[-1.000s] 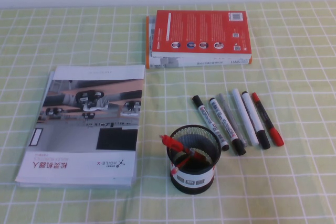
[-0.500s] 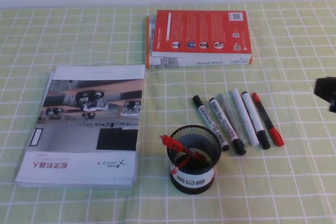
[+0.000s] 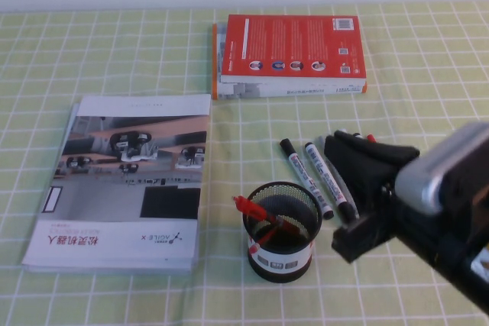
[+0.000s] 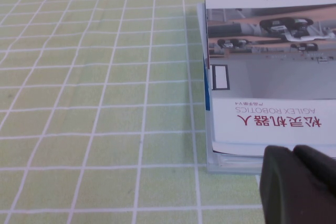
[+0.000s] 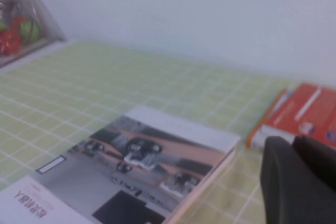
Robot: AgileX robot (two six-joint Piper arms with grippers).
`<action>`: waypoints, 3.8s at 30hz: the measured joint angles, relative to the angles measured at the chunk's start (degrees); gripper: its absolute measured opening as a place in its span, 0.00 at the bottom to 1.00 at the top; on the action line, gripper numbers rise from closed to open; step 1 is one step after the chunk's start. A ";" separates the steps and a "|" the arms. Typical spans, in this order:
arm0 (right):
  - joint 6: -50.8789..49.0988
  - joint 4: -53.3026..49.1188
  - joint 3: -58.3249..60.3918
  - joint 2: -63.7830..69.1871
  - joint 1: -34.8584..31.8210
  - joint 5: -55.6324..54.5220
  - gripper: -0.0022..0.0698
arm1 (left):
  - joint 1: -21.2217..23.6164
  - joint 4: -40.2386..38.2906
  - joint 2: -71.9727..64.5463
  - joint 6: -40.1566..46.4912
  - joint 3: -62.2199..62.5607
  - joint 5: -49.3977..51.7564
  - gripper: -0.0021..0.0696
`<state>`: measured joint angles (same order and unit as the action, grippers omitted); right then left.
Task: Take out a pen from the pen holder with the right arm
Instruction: 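Take a marker out of the pen holder and lay it on the table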
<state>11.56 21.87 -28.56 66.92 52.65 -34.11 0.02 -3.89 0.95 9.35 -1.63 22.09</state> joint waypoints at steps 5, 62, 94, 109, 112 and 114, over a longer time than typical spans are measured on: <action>4.93 0.66 8.43 2.55 7.78 -17.17 0.01 | 0.00 0.00 0.00 0.00 0.00 0.00 0.02; 9.01 2.49 0.78 32.90 12.97 -30.81 0.35 | 0.00 0.00 0.00 0.00 0.00 0.00 0.02; 16.22 4.71 0.78 20.07 12.97 -27.17 0.04 | 0.00 0.00 0.00 0.00 0.00 0.00 0.02; 36.95 26.22 -3.60 -4.21 12.97 -3.92 0.04 | 0.00 0.00 0.00 0.00 0.00 0.00 0.02; 51.82 40.49 -7.17 -6.86 12.97 -1.18 0.04 | 0.00 0.00 0.00 0.00 0.00 0.00 0.02; 62.78 51.12 -9.94 -7.44 12.97 -1.17 0.04 | 0.00 0.00 0.00 0.00 0.00 0.00 0.02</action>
<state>74.34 73.00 -38.50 59.48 65.63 -35.28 0.02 -3.89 0.95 9.35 -1.63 22.09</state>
